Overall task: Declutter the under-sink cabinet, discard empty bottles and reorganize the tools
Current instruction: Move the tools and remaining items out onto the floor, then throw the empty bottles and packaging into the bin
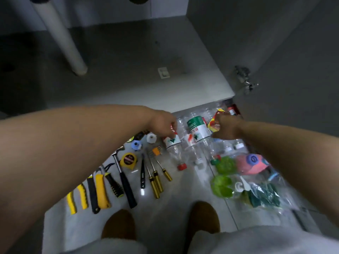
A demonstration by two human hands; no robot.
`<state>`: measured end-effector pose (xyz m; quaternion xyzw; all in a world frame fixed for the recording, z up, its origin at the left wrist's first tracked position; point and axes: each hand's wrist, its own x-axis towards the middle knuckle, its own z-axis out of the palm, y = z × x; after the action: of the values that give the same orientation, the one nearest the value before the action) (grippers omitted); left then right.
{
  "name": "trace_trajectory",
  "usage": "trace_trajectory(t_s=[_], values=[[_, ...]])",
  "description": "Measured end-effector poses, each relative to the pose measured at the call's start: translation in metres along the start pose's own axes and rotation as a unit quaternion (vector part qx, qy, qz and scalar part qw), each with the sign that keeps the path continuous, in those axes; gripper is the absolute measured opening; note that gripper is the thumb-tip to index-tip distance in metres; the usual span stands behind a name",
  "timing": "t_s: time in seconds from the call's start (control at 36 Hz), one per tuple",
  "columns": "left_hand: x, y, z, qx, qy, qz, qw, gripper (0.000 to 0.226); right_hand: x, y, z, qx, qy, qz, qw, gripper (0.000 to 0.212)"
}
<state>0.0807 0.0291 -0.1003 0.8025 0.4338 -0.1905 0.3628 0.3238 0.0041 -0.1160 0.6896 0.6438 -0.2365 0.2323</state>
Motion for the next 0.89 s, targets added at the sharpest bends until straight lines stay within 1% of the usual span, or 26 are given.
trace_trajectory(t_s=[0.06,0.14,0.22,0.28,0.36,0.39,0.44,0.5,0.56,0.58,0.64,0.69,0.75,0.78,0.81,0.83,0.89], values=[[0.012,0.007,0.0,-0.034,-0.009,0.001,0.999,0.032,0.007,0.002,0.015,0.042,-0.031,0.013,0.999,0.071],[0.026,0.011,0.012,-0.077,-0.011,-0.006,0.997,0.03,0.019,-0.001,0.033,0.081,-0.035,0.022,0.996,0.068],[0.035,0.005,0.03,-0.113,0.018,-0.027,0.993,0.025,0.031,-0.003,0.05,0.12,-0.046,0.04,0.991,0.067],[0.038,-0.002,0.043,-0.19,0.038,-0.05,0.98,0.021,0.038,-0.005,0.061,0.155,-0.047,0.051,0.985,0.068],[0.039,-0.011,0.057,-0.302,0.046,-0.083,0.948,0.023,0.045,-0.011,0.071,0.196,-0.03,0.059,0.978,0.071],[0.039,-0.012,0.06,-0.333,0.045,-0.092,0.937,0.025,0.045,-0.013,0.072,0.203,-0.027,0.06,0.977,0.069],[0.037,-0.012,0.061,-0.371,0.035,-0.103,0.922,0.027,0.044,-0.015,0.07,0.226,-0.047,0.066,0.971,0.059],[0.036,-0.01,0.059,-0.403,0.016,-0.106,0.909,0.037,0.037,-0.014,0.061,0.289,-0.091,0.066,0.951,0.046],[0.033,-0.005,0.055,-0.459,-0.008,-0.098,0.883,0.054,0.027,-0.009,0.049,0.363,-0.143,0.042,0.92,0.039],[0.031,-0.002,0.053,-0.495,-0.023,-0.085,0.864,0.059,0.022,-0.008,0.044,0.394,-0.166,0.02,0.904,0.041],[0.028,0.005,0.049,-0.561,-0.039,-0.041,0.826,0.056,0.012,-0.01,0.036,0.449,-0.192,-0.036,0.872,0.054],[0.027,0.011,0.046,-0.595,-0.013,-0.009,0.803,0.049,0.004,-0.017,0.033,0.497,-0.204,-0.09,0.838,0.056],[0.027,0.012,0.041,-0.597,0.055,-0.01,0.801,0.049,0.002,-0.024,0.031,0.535,-0.226,-0.124,0.805,0.056],[0.026,0.01,0.039,-0.593,0.088,-0.016,0.8,0.05,0.002,-0.025,0.03,0.539,-0.234,-0.127,0.799,0.059],[0.025,0.007,0.036,-0.589,0.116,-0.022,0.799,0.051,0.004,-0.025,0.03,0.53,-0.238,-0.118,0.805,0.065],[0.024,0.003,0.033,-0.587,0.143,-0.028,0.796,0.05,0.006,-0.025,0.031,0.506,-0.235,-0.101,0.824,0.068],[0.019,-0.008,0.029,-0.591,0.185,-0.034,0.784,0.049,0.013,-0.027,0.036,0.417,-0.201,-0.066,0.884,0.064]])
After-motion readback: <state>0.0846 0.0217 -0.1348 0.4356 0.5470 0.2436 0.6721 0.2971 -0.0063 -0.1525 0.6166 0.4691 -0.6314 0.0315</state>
